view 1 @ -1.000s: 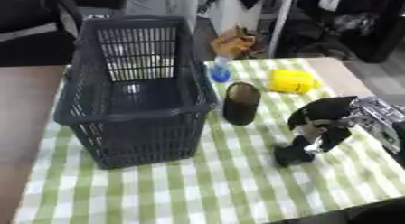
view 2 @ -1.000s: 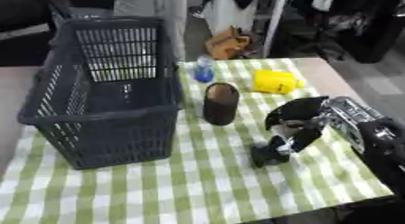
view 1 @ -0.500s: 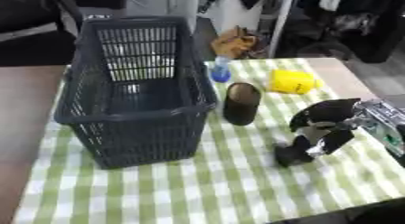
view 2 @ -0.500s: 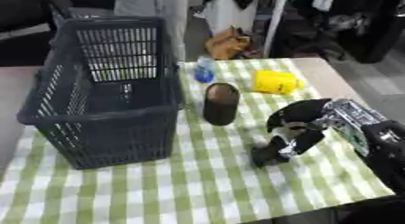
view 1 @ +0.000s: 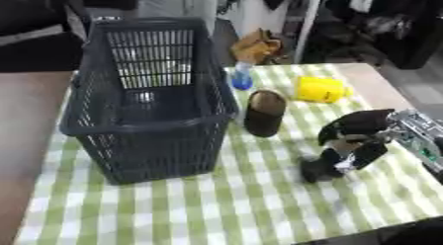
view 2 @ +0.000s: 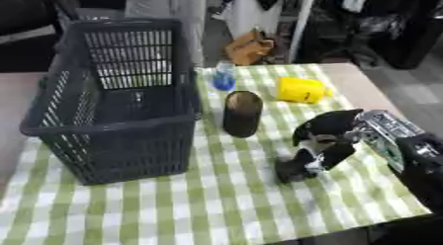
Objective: Pick up objects on the table and place them in the box.
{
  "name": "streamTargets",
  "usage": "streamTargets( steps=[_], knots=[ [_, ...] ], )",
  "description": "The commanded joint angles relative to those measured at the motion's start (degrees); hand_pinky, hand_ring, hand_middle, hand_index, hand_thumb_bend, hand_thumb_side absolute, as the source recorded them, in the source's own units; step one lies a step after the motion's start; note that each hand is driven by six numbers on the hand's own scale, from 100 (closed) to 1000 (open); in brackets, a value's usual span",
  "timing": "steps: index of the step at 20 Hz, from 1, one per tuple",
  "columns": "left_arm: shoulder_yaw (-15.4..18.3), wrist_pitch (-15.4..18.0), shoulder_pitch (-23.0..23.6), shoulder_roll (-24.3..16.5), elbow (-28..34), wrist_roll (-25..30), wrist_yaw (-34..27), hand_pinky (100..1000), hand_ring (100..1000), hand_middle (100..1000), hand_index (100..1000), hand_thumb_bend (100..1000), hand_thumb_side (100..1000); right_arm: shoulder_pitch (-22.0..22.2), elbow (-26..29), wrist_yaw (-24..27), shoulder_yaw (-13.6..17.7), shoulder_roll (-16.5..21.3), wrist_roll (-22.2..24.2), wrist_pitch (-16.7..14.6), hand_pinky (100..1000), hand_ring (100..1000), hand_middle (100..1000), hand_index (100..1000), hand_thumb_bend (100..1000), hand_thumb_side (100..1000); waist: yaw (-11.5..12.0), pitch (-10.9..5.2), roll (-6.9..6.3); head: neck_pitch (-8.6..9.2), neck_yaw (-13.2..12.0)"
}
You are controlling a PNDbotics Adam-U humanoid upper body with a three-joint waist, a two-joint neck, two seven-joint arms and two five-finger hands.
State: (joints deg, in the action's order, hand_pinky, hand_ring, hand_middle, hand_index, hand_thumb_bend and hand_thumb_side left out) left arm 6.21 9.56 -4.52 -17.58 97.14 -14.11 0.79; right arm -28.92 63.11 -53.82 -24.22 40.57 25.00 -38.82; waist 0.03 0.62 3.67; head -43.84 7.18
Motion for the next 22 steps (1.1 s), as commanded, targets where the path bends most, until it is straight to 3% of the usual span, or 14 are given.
streamTargets(
  steps=[1, 15, 22],
  knots=[
    [0.05, 0.10, -0.56, -1.23, 0.67, 0.16, -0.10, 387, 797, 735, 804, 446, 934, -0.66, 0.70, 0.45, 0.10, 0.87, 13.76, -13.15, 849, 865, 833, 864, 496, 982, 0.03, -0.47, 0.30, -0.28, 0.16],
    [0.08, 0.11, -0.62, -1.13, 0.70, 0.14, -0.08, 387, 797, 735, 804, 445, 934, 0.19, -0.05, -3.69, 0.34, -0.93, 11.87, -13.15, 847, 865, 827, 864, 494, 978, -0.13, -0.30, 0.15, -0.28, 0.20],
    [0.15, 0.12, -0.61, -1.14, 0.70, 0.07, -0.05, 387, 798, 736, 804, 444, 935, 1.25, 0.03, -7.84, 1.38, -1.31, 6.88, -13.15, 846, 863, 813, 846, 480, 940, -0.26, -0.20, 0.09, -0.28, 0.21]
  ],
)
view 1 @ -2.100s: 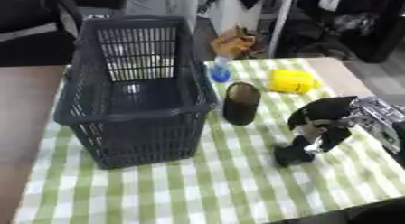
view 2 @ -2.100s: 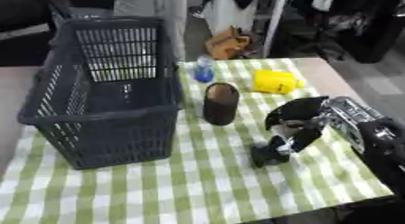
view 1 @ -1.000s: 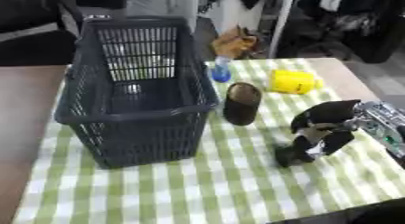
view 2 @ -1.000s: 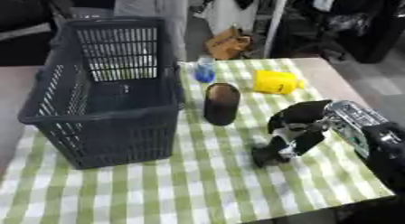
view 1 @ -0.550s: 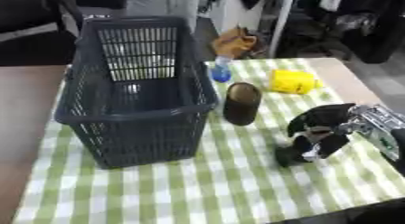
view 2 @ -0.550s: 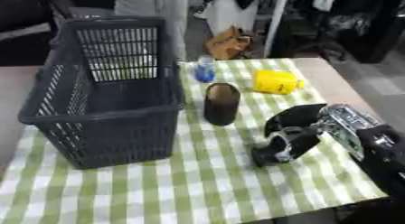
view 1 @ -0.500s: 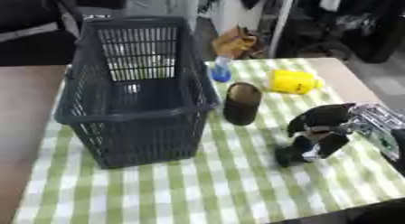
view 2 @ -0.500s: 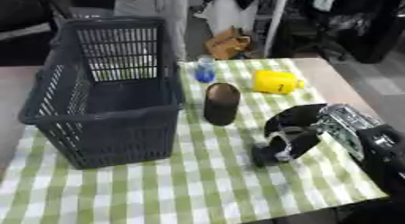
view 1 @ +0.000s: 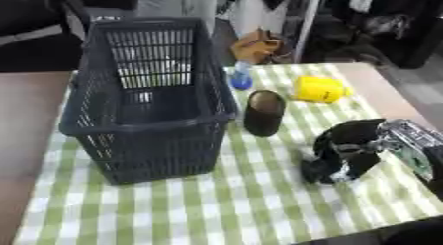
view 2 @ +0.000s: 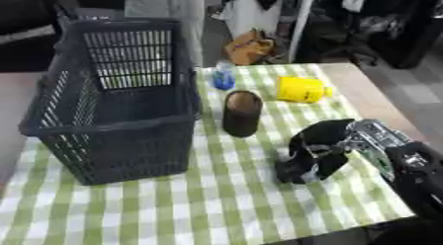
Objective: Pick up objects on the table and place them in the box.
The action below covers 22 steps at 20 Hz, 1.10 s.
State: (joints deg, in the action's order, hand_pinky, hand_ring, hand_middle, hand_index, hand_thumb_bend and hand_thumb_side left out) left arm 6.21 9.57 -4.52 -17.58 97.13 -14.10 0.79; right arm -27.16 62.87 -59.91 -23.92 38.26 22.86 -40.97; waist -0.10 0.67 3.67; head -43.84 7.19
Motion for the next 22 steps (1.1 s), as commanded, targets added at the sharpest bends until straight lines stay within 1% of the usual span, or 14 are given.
streamTargets(
  steps=[1, 4, 7, 10, 11, 14, 15, 16, 17, 18, 19, 20, 21, 22],
  knots=[
    [0.16, 0.10, -0.61, -1.14, 0.70, 0.04, -0.05, 387, 798, 736, 804, 444, 935, -0.34, 0.27, -2.56, 1.24, 0.96, 7.95, -11.00, 847, 863, 809, 841, 477, 933, -0.17, -0.23, 0.07, -0.28, 0.22],
    [0.19, 0.10, -0.63, -1.14, 0.73, 0.02, -0.05, 387, 798, 736, 804, 444, 934, 0.11, 0.19, -5.02, 1.49, 0.89, 4.87, -11.00, 847, 863, 806, 836, 474, 922, -0.22, -0.21, 0.04, -0.28, 0.27],
    [0.19, 0.10, -0.61, -1.14, 0.72, -0.01, -0.06, 386, 798, 736, 804, 444, 935, 0.60, 0.12, -7.52, 1.86, 0.86, 1.25, -11.00, 847, 858, 790, 818, 465, 883, -0.33, -0.20, 0.02, -0.28, 0.31],
    [0.18, 0.11, -0.62, -1.13, 0.72, -0.01, -0.06, 386, 798, 736, 804, 444, 935, 1.20, -0.08, -10.05, 2.23, 0.85, -2.76, -10.84, 845, 854, 781, 808, 462, 865, -0.44, -0.16, 0.00, -0.28, 0.36],
    [0.19, 0.11, -0.63, -1.13, 0.71, -0.01, -0.06, 387, 798, 736, 804, 443, 935, 1.43, -0.18, -10.89, 2.41, 0.79, -4.26, -10.61, 842, 846, 763, 788, 458, 837, -0.48, -0.16, -0.01, -0.28, 0.37],
    [0.21, 0.11, -0.66, -1.14, 0.72, -0.04, -0.05, 387, 798, 736, 804, 443, 935, 2.11, -0.61, -13.43, 2.66, 0.68, -8.80, -9.75, 839, 841, 753, 776, 456, 810, -0.54, -0.16, -0.04, -0.28, 0.40],
    [0.21, 0.11, -0.66, -1.14, 0.72, -0.04, -0.04, 387, 798, 736, 804, 443, 935, 2.28, -0.80, -14.27, 2.73, 0.63, -10.30, -9.42, 835, 833, 738, 758, 454, 768, -0.57, -0.17, -0.05, -0.28, 0.44],
    [0.20, 0.11, -0.66, -1.14, 0.72, -0.04, -0.04, 387, 798, 736, 804, 443, 935, 2.43, -0.99, -15.14, 2.76, 0.57, -11.77, -9.04, 835, 833, 738, 758, 454, 768, -0.60, -0.17, -0.05, -0.28, 0.47],
    [0.19, 0.11, -0.66, -1.14, 0.71, -0.03, -0.04, 386, 798, 736, 804, 443, 935, 2.58, -1.13, -16.04, 2.88, 0.48, -13.32, -8.45, 820, 814, 706, 722, 453, 637, -0.64, -0.17, -0.07, -0.28, 0.48],
    [0.18, 0.11, -0.68, -1.13, 0.72, -0.02, -0.04, 386, 798, 736, 804, 443, 935, 2.76, -1.25, -17.04, 2.91, 0.40, -14.93, -7.74, 820, 814, 706, 722, 453, 637, -0.66, -0.16, -0.08, -0.28, 0.50],
    [0.19, 0.11, -0.68, -1.13, 0.72, -0.02, -0.04, 386, 798, 736, 804, 443, 935, 2.89, -1.41, -17.99, 3.04, 0.30, -16.63, -6.93, 780, 776, 650, 668, 455, 414, -0.71, -0.15, -0.10, -0.28, 0.53],
    [0.21, 0.11, -0.68, -1.12, 0.72, -0.04, -0.05, 386, 798, 736, 804, 443, 935, 3.07, -1.61, -18.97, 3.11, 0.20, -18.49, -5.98, 780, 776, 650, 668, 455, 414, -0.72, -0.14, -0.11, -0.28, 0.58],
    [0.21, 0.11, -0.68, -1.11, 0.72, -0.04, -0.05, 387, 798, 736, 804, 443, 935, 3.18, -1.84, -19.77, 3.30, 0.03, -20.62, -4.97, 699, 697, 557, 571, 440, 332, -0.76, -0.14, -0.13, -0.28, 0.60],
    [0.20, 0.11, -0.69, -1.10, 0.72, -0.02, -0.05, 387, 798, 736, 804, 443, 935, 3.34, -2.19, -20.36, 3.50, -0.14, -23.14, -3.81, 699, 697, 557, 571, 440, 332, -0.77, -0.12, -0.15, -0.28, 0.62]
  ],
)
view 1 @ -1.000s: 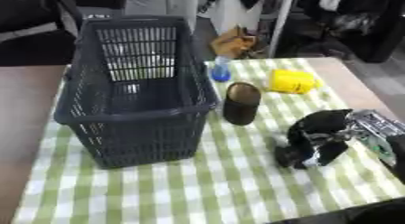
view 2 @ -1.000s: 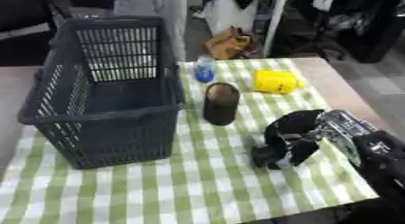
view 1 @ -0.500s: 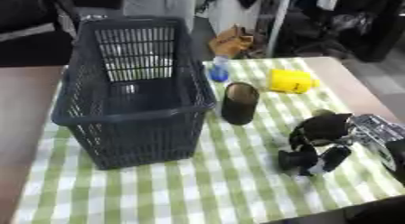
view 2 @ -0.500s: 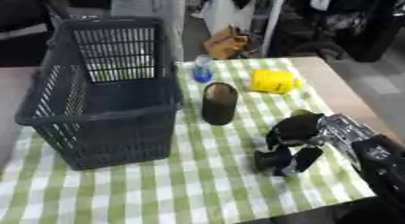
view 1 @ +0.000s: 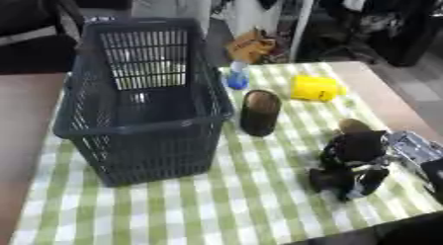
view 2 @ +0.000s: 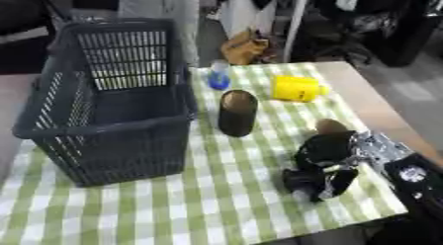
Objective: Pick up objects on the table and place them in the box.
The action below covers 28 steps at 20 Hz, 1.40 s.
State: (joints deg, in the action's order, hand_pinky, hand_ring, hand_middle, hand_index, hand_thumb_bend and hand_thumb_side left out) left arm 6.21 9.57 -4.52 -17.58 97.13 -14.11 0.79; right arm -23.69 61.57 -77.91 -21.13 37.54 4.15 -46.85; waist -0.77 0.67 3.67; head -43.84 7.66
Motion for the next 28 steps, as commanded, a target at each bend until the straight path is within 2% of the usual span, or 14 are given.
streamTargets(
  steps=[1, 2, 3, 4, 5, 7, 12, 13, 14, 16, 17, 21, 23, 28],
  knots=[
    [0.20, 0.11, -0.70, -1.09, 0.72, 0.00, -0.05, 387, 799, 736, 804, 442, 935, -0.02, -1.28, -3.00, 0.87, 0.38, -7.14, 3.26, 631, 621, 494, 495, 435, 297, -0.11, -0.11, -0.17, -0.28, 0.15],
    [0.20, 0.11, -0.73, -1.07, 0.73, 0.01, -0.05, 387, 799, 736, 804, 442, 935, 0.14, -1.74, -3.68, 0.99, 0.18, -10.02, 4.50, 631, 621, 494, 495, 435, 297, -0.11, -0.10, -0.19, -0.28, 0.15],
    [0.21, 0.11, -0.75, -1.06, 0.73, 0.01, -0.05, 387, 798, 736, 804, 442, 934, 0.25, -2.28, -4.56, 1.05, -0.02, -12.82, 5.62, 559, 566, 446, 437, 445, 280, -0.11, -0.09, -0.21, -0.28, 0.15],
    [0.24, 0.11, -0.78, -1.05, 0.74, -0.01, -0.06, 387, 798, 736, 804, 442, 934, 0.39, -2.77, -5.30, 1.24, -0.26, -15.84, 6.87, 559, 566, 446, 437, 445, 280, -0.11, -0.07, -0.23, -0.28, 0.15],
    [0.25, 0.11, -0.80, -1.03, 0.74, -0.03, -0.07, 387, 799, 736, 804, 443, 935, 0.51, -3.29, -6.11, 1.36, -0.46, -18.72, 7.99, 500, 527, 408, 392, 446, 303, -0.12, -0.06, -0.25, -0.28, 0.15],
    [0.24, 0.12, -0.82, -0.99, 0.74, -0.04, -0.09, 387, 799, 736, 804, 443, 935, 0.80, -4.27, -7.54, 1.66, -0.84, -24.88, 10.38, 444, 497, 376, 355, 446, 336, -0.12, -0.02, -0.27, -0.28, 0.15],
    [0.25, 0.13, -0.88, -0.92, 0.72, -0.02, -0.09, 387, 799, 736, 804, 443, 935, 1.77, -6.20, -10.47, 2.42, -1.03, -36.56, 13.69, 401, 472, 349, 341, 448, 367, -0.04, 0.03, -0.27, -0.28, 0.06],
    [0.26, 0.13, -0.89, -0.91, 0.72, -0.02, -0.09, 387, 799, 736, 804, 442, 935, 1.94, -6.39, -10.63, 2.60, -0.96, -38.23, 13.83, 378, 459, 344, 339, 240, 401, -0.03, 0.03, -0.27, -0.28, 0.04],
    [0.28, 0.13, -0.87, -0.91, 0.71, -0.03, -0.09, 387, 799, 736, 804, 442, 935, 2.07, -6.14, -10.09, 2.99, -0.78, -40.20, 13.65, 371, 457, 335, 338, 449, 358, -0.03, 0.03, -0.26, -0.28, -0.01],
    [0.26, 0.13, -0.85, -0.91, 0.70, 0.00, -0.09, 386, 799, 736, 805, 442, 935, 2.27, -5.47, -8.49, 3.58, -0.27, -43.10, 12.39, 354, 444, 324, 335, 448, 336, -0.02, 0.03, -0.24, -0.28, -0.03],
    [0.25, 0.14, -0.85, -0.90, 0.69, 0.03, -0.08, 387, 799, 736, 805, 442, 935, 2.28, -5.18, -7.41, 3.92, -0.03, -43.88, 11.44, 340, 431, 315, 336, 384, 293, -0.03, 0.02, -0.24, -0.28, -0.05],
    [0.29, 0.17, -0.85, -0.88, 0.69, 0.07, -0.10, 387, 799, 736, 805, 443, 935, 1.40, -3.92, -0.78, 5.48, 0.80, -42.67, 8.28, 330, 417, 306, 334, 364, 254, -0.01, -0.05, -0.24, -0.28, -0.06],
    [0.29, 0.18, -0.84, -0.88, 0.69, 0.07, -0.12, 387, 799, 736, 805, 443, 935, 0.66, -2.79, 2.12, 5.80, 1.20, -41.05, 7.82, 330, 408, 303, 336, 362, 229, 0.04, -0.09, -0.22, -0.28, -0.02],
    [0.28, 0.20, -0.69, -0.90, 0.63, 0.13, -0.12, 387, 799, 736, 805, 442, 936, -3.86, 2.87, 8.36, 7.08, 3.03, -37.91, 8.41, 364, 380, 301, 344, 431, 180, 0.20, -0.21, -0.13, -0.28, -0.21]
  ],
)
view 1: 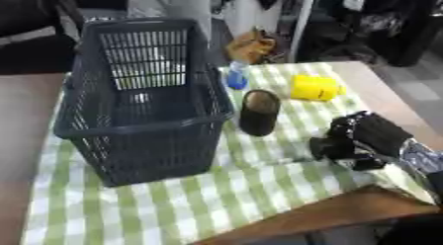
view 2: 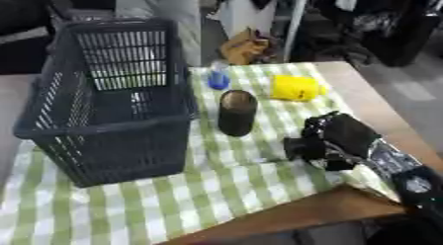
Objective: Pick up objects on the table and place them in the box.
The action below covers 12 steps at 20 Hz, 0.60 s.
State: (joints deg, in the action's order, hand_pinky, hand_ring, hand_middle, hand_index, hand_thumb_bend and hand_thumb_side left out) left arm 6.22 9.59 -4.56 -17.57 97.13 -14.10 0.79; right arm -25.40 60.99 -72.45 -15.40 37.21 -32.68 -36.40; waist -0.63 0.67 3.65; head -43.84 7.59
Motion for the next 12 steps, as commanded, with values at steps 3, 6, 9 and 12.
streamTargets(
  steps=[3, 6, 9, 12],
  knots=[
    [0.25, 0.19, -0.59, -0.93, 0.61, 0.18, -0.11, 387, 799, 736, 805, 442, 936, -4.98, 6.11, 5.16, 1.59, 4.33, 0.28, -1.06, 386, 396, 301, 350, 425, 155, 0.16, -0.30, -0.10, -0.28, -0.24],
    [0.24, 0.19, -0.54, -0.98, 0.61, 0.22, -0.11, 387, 799, 736, 805, 444, 936, -8.55, 6.60, 7.94, 0.82, 5.43, 2.82, -1.34, 402, 406, 309, 357, 428, 158, 0.36, -0.44, -0.04, -0.28, -0.20],
    [0.19, 0.21, -0.45, -1.03, 0.58, 0.29, -0.12, 387, 799, 736, 805, 443, 936, -12.95, 5.18, 12.08, -0.49, 6.29, 7.44, -3.24, 409, 411, 312, 357, 428, 164, 0.47, -0.54, 0.05, -0.28, -0.18],
    [0.09, 0.21, -0.34, -1.07, 0.52, 0.41, -0.13, 387, 799, 736, 804, 444, 936, -17.55, 3.90, 15.41, -1.42, 6.07, 11.43, -4.88, 429, 426, 319, 361, 429, 169, 0.62, -0.65, 0.12, -0.28, -0.06]
  ],
)
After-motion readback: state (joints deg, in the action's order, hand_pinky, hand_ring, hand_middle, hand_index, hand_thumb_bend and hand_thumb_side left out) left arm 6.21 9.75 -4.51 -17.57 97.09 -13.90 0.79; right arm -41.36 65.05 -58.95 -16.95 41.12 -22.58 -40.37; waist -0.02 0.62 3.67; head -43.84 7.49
